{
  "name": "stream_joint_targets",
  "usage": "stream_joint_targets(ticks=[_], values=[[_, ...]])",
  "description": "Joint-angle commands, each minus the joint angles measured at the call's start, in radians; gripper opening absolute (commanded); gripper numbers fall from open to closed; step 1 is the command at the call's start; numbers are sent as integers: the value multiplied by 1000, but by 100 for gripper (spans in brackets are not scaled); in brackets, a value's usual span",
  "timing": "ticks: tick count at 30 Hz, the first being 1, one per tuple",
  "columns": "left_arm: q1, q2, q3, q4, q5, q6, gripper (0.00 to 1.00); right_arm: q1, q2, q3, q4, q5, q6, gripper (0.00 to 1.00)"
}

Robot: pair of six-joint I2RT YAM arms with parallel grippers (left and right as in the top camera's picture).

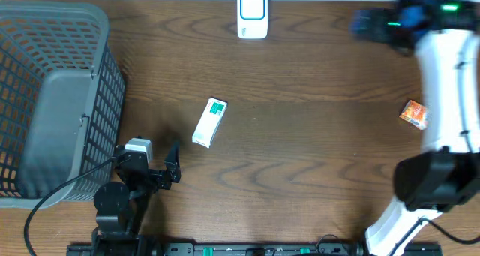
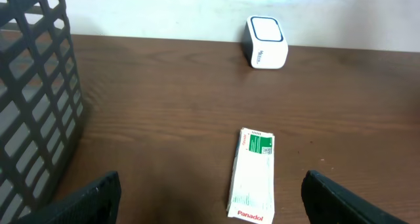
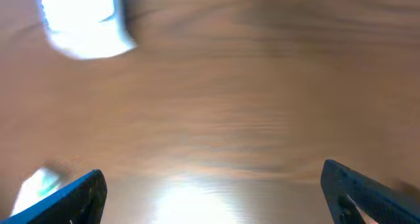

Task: Scan the item barcode
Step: 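Move the right gripper over the white Panadol box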

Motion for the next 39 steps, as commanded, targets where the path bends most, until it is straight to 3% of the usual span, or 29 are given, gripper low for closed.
stream_joint_targets(ticks=[1,5,6,9,10,11,12,14,20,24,25,28,32,39], values=[[2,-3,-1,0,12,-2,87,205,43,-26,-10,-47,-9,99],[2,-3,-1,0,12,-2,87,403,104,-39,41,-46,-9,99],[2,-3,-1,0,12,-2,87,438,119,-39,52,-46,-3,95],[2,-3,-1,0,12,-2,87,529,180,-39,101,-46,60,54],[2,-3,-1,0,12,-2,87,555,204,-39,126,-46,93,36],[2,-3,-1,0,12,-2,87,575,224,-39,148,-47,115,26],[2,-3,-1,0,12,-2,87,593,243,-39,171,-56,131,17],[2,-3,-1,0,12,-2,87,645,291,-39,237,-114,134,11],[2,-3,-1,0,12,-2,87,740,373,-39,294,-95,135,14],[2,-3,-1,0,12,-2,87,750,388,-39,294,-43,92,58],[2,-3,-1,0,12,-2,87,748,375,-36,284,-68,-48,99],[2,-3,-1,0,12,-2,87,748,352,-33,215,-75,-297,99],[2,-3,-1,0,12,-2,87,744,344,-33,79,-27,-493,99],[2,-3,-1,0,12,-2,87,731,346,-35,91,99,-517,99]])
